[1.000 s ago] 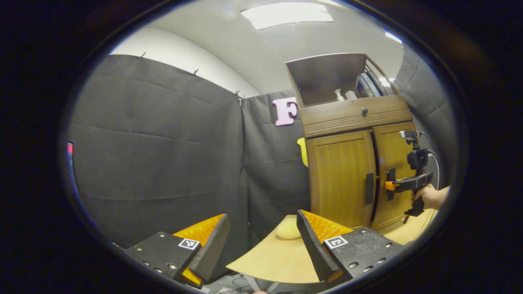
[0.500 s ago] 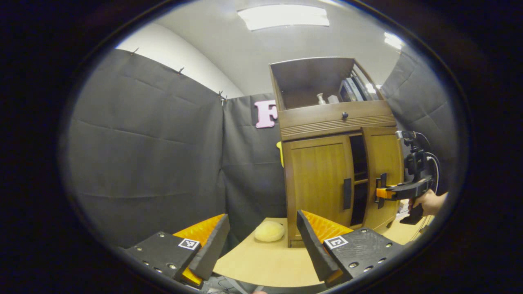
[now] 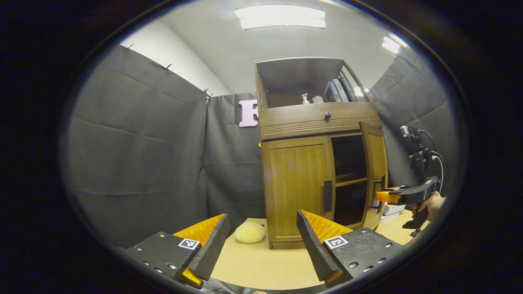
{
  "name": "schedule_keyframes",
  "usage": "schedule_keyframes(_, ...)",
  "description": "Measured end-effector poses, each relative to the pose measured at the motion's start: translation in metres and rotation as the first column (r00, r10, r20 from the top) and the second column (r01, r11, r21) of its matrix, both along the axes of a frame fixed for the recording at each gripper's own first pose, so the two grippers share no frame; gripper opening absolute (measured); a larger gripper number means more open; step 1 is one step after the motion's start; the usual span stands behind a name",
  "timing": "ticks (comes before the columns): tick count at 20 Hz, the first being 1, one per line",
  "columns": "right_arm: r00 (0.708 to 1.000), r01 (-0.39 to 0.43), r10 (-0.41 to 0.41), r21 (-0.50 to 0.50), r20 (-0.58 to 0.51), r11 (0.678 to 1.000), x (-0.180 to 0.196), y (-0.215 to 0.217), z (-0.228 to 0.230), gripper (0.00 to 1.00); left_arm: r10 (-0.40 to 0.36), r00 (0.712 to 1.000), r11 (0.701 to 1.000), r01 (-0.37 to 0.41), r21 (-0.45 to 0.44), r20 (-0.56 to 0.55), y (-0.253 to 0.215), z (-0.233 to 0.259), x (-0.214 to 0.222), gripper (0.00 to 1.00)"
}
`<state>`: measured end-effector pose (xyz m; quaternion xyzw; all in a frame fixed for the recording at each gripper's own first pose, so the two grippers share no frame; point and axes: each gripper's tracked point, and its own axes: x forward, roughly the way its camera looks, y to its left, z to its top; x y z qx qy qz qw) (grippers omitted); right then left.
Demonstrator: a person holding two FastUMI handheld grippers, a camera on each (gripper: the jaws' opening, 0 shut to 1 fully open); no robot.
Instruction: Open the right door of the double-door shoe cabinet with the right hand, and open the left door with the left hand.
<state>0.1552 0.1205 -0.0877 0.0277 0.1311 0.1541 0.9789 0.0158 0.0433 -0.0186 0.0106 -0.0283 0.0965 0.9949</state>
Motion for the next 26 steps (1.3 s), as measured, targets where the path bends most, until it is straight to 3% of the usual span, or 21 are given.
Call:
schedule_keyframes(1,1.000,0.002,-0.002,-0.001,-0.002,1.000,-0.007,-0.008,0.002,0.17,-0.013,1.000,1.000,0.013,-0.002,0.000,-0.001,-0.001,0.003,0.96)
schedule_keyframes(12,1.000,0.027,-0.027,-0.026,-0.009,0.999,-0.033,-0.074,0.003,0.20,-0.148,0.989,0.989,0.148,-0.018,-0.001,-0.016,-0.001,0.003,0.96)
schedule_keyframes(17,0.997,0.072,-0.072,-0.042,-0.010,0.997,-0.038,-0.114,0.003,0.17,-0.187,0.982,0.982,0.187,-0.016,0.002,-0.021,0.003,0.001,0.96)
schedule_keyframes(23,0.993,0.121,-0.121,-0.038,0.011,0.992,-0.035,-0.160,0.008,0.20,-0.223,0.975,0.975,0.223,-0.008,-0.002,-0.025,0.006,-0.002,0.95)
schedule_keyframes(26,0.991,0.131,-0.131,-0.036,0.011,0.991,-0.032,-0.174,0.008,0.15,-0.233,0.972,0.973,0.233,-0.006,-0.008,-0.029,0.004,0.000,0.95)
